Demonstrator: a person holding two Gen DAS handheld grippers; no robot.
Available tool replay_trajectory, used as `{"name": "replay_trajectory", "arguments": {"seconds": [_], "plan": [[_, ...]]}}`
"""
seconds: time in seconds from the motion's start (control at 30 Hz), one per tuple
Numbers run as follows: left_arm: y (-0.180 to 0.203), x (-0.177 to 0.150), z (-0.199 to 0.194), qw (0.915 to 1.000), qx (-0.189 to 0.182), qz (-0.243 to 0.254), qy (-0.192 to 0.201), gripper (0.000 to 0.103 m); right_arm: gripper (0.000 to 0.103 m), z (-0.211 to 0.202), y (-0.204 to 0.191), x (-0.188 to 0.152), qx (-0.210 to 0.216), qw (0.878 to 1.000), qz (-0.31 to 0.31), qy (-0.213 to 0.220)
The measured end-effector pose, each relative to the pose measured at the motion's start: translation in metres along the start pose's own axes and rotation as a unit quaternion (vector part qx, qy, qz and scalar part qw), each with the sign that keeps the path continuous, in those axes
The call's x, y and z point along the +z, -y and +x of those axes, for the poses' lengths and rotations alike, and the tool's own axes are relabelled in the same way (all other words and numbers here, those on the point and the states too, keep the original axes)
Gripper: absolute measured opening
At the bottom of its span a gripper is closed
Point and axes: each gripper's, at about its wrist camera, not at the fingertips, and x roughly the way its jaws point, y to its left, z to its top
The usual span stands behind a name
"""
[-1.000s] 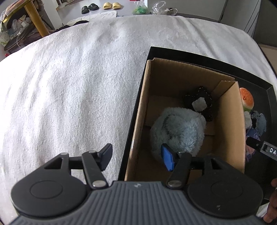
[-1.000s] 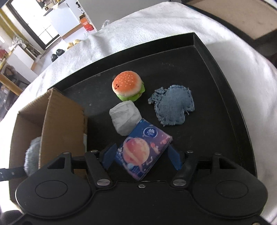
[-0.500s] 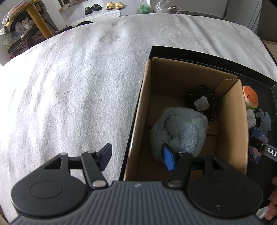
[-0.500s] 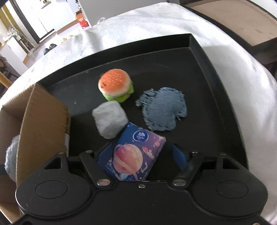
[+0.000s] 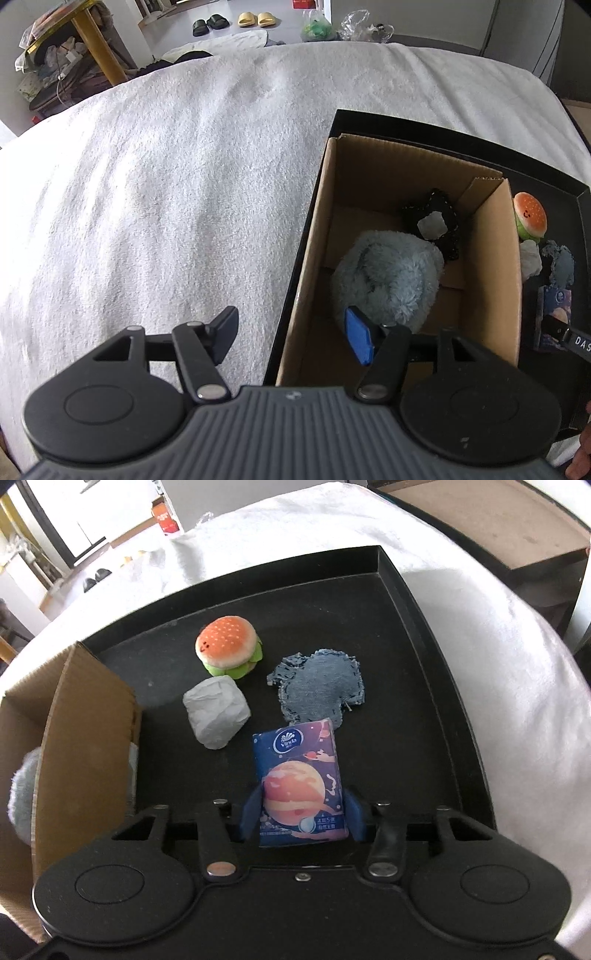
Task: Organize soft objects
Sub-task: 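Carry the tissue pack with the right gripper into the box and release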
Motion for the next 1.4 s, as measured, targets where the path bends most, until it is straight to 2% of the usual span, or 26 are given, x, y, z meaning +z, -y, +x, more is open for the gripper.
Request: {"name": "replay_trajectory", "arguments": {"seconds": [0.77,1.17,1.4], "plan": [[-0.012,-0.013,-0.02,0.9993,-0.025,-0.016,0.024,0.062,0.044,-0.062,-0.018,0.018,0.056,0.996,-0.017,0.072],[-0.019,-0.013,-0.019,0.9982,-0.049,-0.024,0.026,0.062,0.044,-0.091,-0.039,0.019,0.104,0.986,-0.046,0.123],[-0.026,-0.012,-0.017,0.9967,-0.068,-0.032,0.03,0.062,0.044,-0.103,-0.051,0.018,0.133,0.98,-0.065,0.136]]}}
